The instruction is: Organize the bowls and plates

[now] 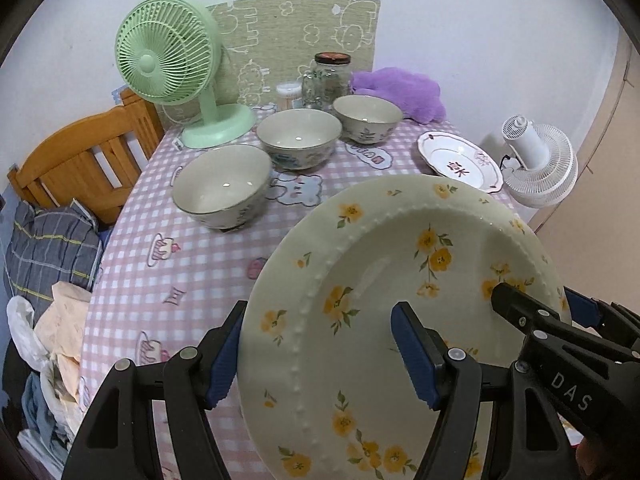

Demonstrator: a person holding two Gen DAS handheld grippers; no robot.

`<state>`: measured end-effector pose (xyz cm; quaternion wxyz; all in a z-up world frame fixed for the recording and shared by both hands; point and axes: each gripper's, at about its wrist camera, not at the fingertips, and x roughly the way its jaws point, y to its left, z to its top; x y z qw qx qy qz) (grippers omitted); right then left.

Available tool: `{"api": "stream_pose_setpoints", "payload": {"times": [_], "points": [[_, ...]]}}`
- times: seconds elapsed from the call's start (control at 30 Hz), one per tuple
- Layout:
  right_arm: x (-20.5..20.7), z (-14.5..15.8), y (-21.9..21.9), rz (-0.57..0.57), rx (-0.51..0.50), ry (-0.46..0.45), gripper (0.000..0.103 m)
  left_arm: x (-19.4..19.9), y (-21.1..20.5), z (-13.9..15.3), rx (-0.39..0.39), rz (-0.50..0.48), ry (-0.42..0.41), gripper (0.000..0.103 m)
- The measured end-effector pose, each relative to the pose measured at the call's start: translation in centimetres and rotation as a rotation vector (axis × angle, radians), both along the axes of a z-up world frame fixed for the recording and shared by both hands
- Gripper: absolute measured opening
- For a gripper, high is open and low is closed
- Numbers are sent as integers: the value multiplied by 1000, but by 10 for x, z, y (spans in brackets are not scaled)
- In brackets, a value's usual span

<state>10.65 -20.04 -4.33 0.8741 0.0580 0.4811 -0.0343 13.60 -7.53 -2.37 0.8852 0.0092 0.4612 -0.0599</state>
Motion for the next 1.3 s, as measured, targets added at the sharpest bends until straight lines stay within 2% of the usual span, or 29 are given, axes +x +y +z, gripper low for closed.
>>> {"api": "stream_pose_setpoints", "payload": {"times": [0.33,0.63,1.3], "points": [[0,-1,-63,11,-14,18,64,-6,-57,-8,-26,16,40,71],[-1,-9,-112,18,-43,37,64,-9,-106,-27,-47,29,83,71],[3,-53,-171,53,-101,145,64,-8,-158,-82,-122,70,223,72]]}}
